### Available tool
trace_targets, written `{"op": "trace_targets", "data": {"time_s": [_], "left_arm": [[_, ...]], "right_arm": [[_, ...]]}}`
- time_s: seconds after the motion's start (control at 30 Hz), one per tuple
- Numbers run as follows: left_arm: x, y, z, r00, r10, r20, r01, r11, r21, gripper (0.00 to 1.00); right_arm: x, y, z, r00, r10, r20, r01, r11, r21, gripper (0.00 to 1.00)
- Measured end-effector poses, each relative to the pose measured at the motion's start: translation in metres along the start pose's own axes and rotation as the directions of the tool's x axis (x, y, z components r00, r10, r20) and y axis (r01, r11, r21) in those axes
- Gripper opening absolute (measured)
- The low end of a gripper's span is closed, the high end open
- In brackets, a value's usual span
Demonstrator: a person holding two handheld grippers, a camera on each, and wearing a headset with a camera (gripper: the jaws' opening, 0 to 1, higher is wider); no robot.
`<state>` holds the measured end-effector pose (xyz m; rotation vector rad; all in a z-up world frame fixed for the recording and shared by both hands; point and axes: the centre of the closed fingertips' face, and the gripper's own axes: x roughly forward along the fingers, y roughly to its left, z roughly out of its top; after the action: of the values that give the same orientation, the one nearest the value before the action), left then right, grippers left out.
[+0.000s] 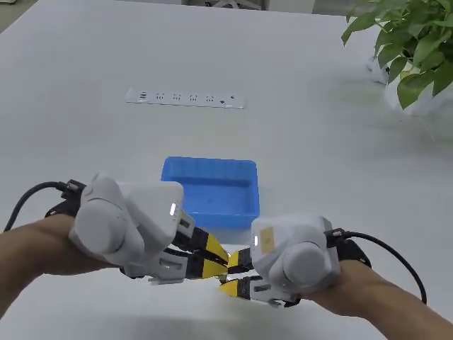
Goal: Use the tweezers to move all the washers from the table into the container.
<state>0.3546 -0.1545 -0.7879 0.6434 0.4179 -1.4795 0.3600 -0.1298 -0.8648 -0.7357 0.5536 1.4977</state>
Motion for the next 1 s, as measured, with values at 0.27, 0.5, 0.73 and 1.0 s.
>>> {"op": "trace_targets", "data": {"time_s": [0.27,0.5,0.73,1.0], "left_arm": [[0.004,0.001,-0.001,0.9999,-0.011,-0.002,0.011,1.000,0.000,0.06],[0.006,0.005,0.001,0.9999,-0.014,0.002,0.014,1.000,-0.007,0.06],[0.009,0.010,0.002,0.9998,-0.014,0.010,0.015,0.999,-0.032,0.06],[0.012,0.011,0.004,0.9992,-0.025,0.030,0.026,0.998,-0.050,0.06]], "right_arm": [[0.001,0.001,-0.004,1.0000,0.000,0.002,0.000,1.000,0.010,0.13],[0.003,0.000,-0.003,1.0000,0.003,0.007,-0.003,1.000,0.015,0.14],[0.002,-0.002,-0.005,1.0000,0.002,0.010,-0.002,0.999,0.034,0.15],[0.000,-0.003,-0.006,0.9996,-0.006,0.029,0.004,0.998,0.059,0.14]]}}
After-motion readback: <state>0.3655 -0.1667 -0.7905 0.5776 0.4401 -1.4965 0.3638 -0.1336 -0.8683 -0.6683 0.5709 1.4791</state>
